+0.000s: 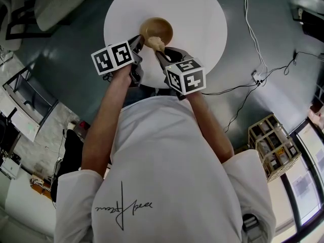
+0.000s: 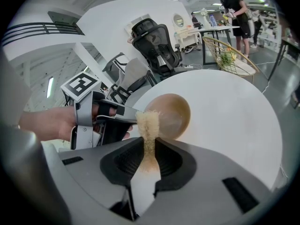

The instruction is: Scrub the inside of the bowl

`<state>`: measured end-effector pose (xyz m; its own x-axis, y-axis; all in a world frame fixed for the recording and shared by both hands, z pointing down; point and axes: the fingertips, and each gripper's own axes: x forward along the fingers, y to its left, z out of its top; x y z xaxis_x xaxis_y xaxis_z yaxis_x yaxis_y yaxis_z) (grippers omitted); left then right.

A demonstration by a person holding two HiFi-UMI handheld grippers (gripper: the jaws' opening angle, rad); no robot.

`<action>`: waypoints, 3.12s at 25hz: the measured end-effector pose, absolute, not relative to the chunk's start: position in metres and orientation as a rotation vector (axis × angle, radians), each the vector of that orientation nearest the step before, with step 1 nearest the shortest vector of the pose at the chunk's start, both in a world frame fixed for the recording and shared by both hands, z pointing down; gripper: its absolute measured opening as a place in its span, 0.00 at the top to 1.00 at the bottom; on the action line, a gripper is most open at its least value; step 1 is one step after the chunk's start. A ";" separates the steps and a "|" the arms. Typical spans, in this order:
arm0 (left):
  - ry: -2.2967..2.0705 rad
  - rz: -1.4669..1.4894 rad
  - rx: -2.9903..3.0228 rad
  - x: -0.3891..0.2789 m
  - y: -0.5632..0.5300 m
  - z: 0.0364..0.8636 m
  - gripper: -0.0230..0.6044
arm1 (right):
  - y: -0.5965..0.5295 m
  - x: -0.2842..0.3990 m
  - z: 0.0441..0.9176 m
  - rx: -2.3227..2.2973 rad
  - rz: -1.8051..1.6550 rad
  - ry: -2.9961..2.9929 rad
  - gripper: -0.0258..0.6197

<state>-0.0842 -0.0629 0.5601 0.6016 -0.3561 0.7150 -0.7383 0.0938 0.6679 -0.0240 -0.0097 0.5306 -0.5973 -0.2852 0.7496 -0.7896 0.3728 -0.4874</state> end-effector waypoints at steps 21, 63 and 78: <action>-0.942 0.376 1.504 -0.097 -0.060 0.563 0.94 | -0.013 -0.018 0.533 0.902 1.127 -2.067 0.83; -0.917 0.356 1.506 -0.102 -0.050 0.561 0.94 | -0.033 0.008 0.530 0.839 0.966 -2.087 0.83; -0.913 0.364 1.503 -0.103 -0.051 0.563 0.94 | -0.047 0.011 0.528 0.822 0.914 -2.093 0.83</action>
